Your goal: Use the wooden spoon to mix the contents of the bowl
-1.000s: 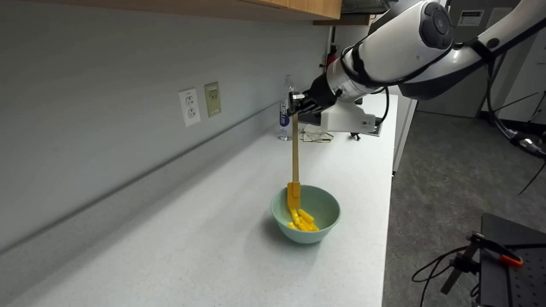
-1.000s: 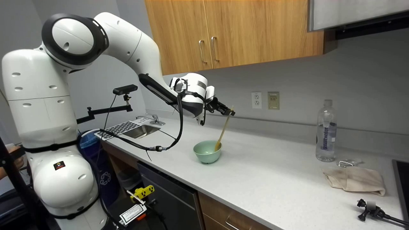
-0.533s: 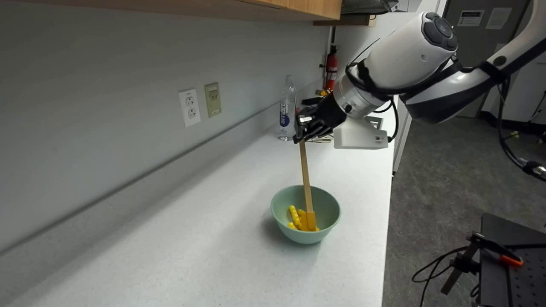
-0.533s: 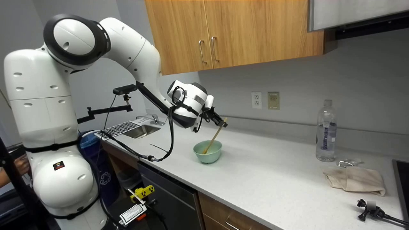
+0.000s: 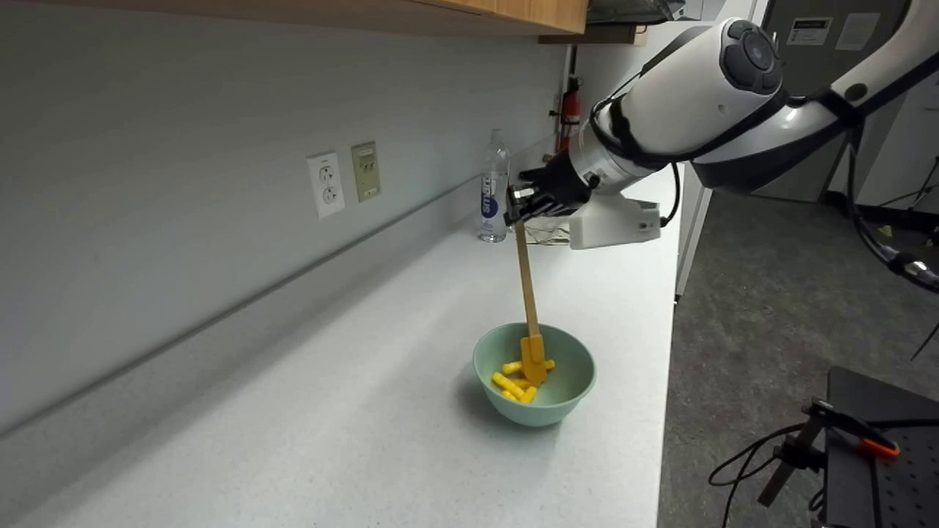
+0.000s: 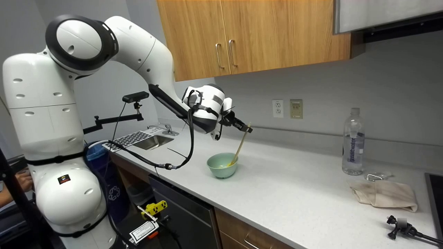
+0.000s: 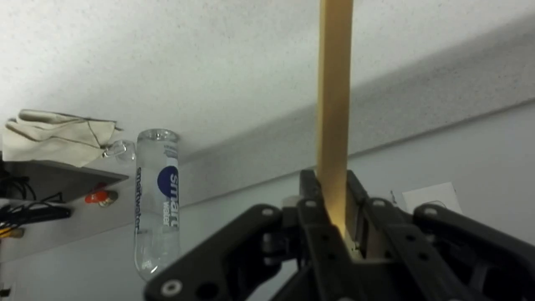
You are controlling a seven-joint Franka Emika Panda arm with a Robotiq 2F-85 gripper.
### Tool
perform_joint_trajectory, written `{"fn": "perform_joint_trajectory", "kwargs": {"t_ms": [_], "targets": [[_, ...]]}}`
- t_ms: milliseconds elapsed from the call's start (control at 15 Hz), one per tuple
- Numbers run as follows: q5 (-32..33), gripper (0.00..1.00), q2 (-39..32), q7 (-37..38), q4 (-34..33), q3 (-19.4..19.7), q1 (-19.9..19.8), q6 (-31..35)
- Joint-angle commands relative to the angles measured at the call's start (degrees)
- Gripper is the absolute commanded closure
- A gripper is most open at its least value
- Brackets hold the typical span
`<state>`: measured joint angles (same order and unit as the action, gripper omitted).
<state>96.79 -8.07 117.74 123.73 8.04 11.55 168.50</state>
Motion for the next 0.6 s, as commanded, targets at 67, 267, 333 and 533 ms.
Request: {"fn": "perform_joint_trajectory", "kwargs": {"t_ms": [67,267,333,533], "targets": [[11.2,0.96,1.1,10.6,-2.5,-0.7,1.1,-5.6],[7.6,0.96,1.2,9.6,-1.8,-0.6,0.6,-4.2],[4.7,0.96,1.1,7.0,-1.4,-0.4,0.3,-2.6],[-10.2,0.96,1.3,-6.7,1.6,-4.2,-5.1,4.5]]}}
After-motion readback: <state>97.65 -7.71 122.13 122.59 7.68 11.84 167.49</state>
